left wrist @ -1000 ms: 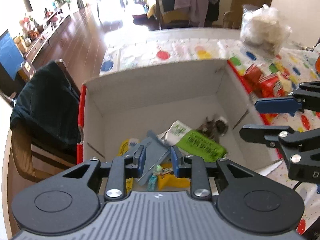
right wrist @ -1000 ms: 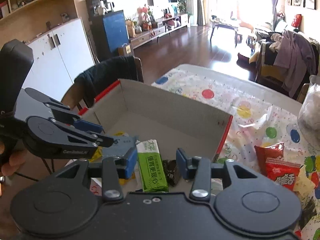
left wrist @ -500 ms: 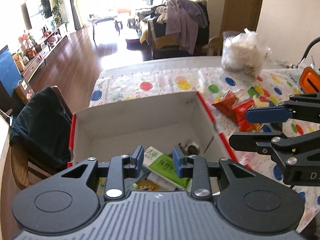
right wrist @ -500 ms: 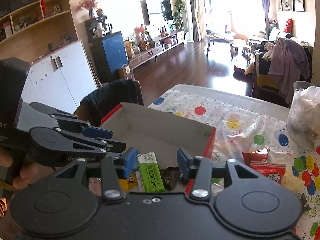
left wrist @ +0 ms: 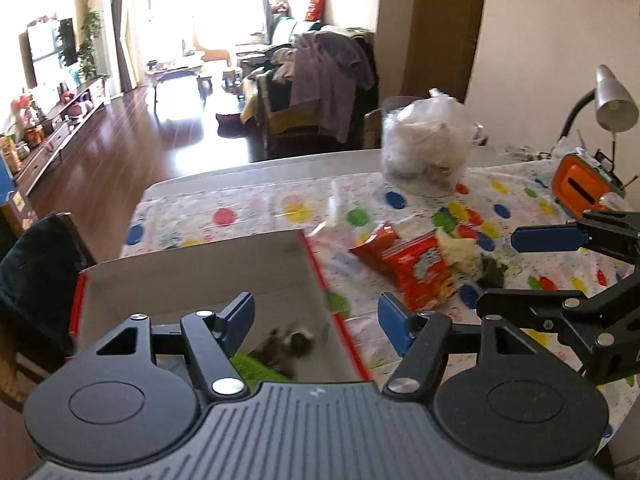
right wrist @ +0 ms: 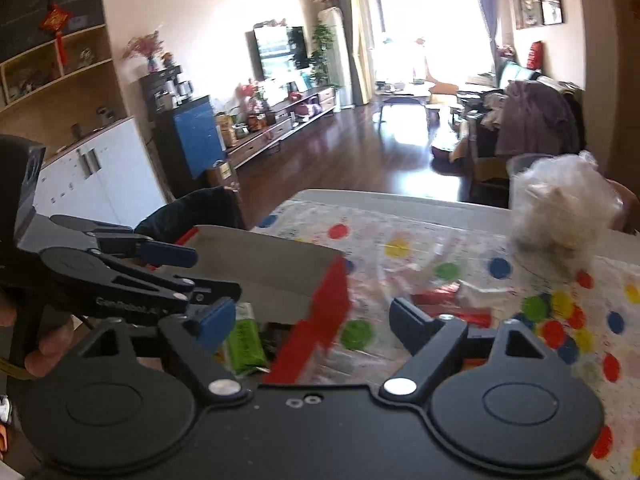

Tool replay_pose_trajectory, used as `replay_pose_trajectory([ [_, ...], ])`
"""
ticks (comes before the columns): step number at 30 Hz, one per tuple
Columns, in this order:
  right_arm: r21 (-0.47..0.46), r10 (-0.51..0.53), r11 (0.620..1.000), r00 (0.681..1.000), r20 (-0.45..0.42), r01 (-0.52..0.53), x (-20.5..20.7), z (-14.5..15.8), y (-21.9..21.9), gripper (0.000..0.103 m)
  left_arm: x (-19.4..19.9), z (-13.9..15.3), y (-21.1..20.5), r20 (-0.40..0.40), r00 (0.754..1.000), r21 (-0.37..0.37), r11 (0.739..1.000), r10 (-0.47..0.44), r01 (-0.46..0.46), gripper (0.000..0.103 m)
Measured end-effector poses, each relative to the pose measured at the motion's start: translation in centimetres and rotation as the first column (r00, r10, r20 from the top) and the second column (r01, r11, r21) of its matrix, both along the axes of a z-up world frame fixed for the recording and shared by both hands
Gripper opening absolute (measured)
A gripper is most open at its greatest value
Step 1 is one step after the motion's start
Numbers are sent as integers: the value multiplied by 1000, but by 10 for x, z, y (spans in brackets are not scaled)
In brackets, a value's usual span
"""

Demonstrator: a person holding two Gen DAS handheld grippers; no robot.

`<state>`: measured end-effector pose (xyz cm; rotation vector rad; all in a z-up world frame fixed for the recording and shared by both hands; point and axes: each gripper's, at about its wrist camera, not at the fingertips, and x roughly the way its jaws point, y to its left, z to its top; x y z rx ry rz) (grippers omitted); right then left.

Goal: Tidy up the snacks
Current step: 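Move both tools back over the remaining snacks on the table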

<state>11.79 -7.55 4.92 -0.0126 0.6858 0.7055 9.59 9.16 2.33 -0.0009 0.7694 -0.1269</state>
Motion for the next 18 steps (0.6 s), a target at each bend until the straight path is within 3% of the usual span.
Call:
replay_pose_trajectory([
  [4, 5, -32, 999, 999, -13, 32, 5, -6, -28, 94, 6, -2, -23, 10, 1000, -11, 1000, -12, 12, 76],
  [10, -14, -94, 996, 995, -21, 94, 16, -15, -66, 101, 17, -7, -58, 20, 999, -17, 999, -28, 29, 84],
  [18, -78, -129, 989, 992, -14, 127, 41, -33, -110, 103, 41, -23, -100, 16, 1000, -29, 1000, -10, 10, 91],
])
